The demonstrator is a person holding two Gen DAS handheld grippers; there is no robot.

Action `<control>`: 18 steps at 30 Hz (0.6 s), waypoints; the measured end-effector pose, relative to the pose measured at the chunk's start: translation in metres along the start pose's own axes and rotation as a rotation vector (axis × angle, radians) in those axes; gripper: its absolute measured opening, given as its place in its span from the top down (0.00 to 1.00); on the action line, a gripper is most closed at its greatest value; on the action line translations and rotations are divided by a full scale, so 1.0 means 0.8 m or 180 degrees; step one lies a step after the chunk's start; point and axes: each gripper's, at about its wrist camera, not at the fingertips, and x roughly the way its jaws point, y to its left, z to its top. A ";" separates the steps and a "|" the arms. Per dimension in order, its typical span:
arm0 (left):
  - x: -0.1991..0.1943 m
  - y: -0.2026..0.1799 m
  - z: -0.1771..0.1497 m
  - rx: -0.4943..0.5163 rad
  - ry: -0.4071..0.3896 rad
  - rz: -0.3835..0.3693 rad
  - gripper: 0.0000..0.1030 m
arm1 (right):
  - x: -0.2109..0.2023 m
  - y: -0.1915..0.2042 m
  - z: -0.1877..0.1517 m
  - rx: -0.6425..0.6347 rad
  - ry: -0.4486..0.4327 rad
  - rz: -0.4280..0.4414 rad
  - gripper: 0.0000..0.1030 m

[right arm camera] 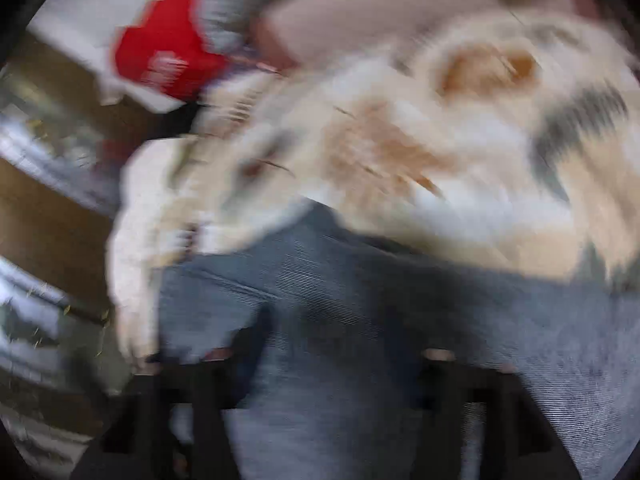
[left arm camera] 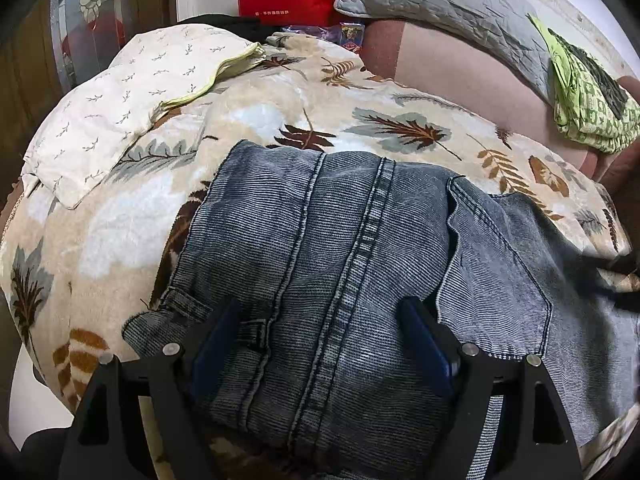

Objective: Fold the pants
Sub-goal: 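Fold the jeans over again with the right gripper toward the left gripper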

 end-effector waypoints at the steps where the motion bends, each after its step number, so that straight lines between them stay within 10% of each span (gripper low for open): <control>1: 0.000 0.000 0.000 0.0005 -0.0007 0.0010 0.20 | 0.012 -0.017 0.001 0.0126 0.0077 -0.0018 0.35; 9: -0.009 -0.007 -0.005 0.0047 -0.0178 0.0132 0.20 | -0.135 -0.051 -0.062 0.0343 -0.0617 0.0341 0.35; 13: -0.016 -0.012 -0.003 0.0081 -0.0220 0.0215 0.19 | -0.199 -0.141 -0.141 0.1009 -0.0861 0.0537 0.33; 16: -0.029 -0.021 0.000 0.0099 -0.0246 0.0227 0.20 | -0.201 -0.236 -0.176 0.1598 -0.0869 0.0142 0.34; 18: -0.047 -0.030 -0.001 0.0156 -0.0332 0.0208 0.20 | -0.205 -0.273 -0.192 0.1982 -0.0956 0.0653 0.36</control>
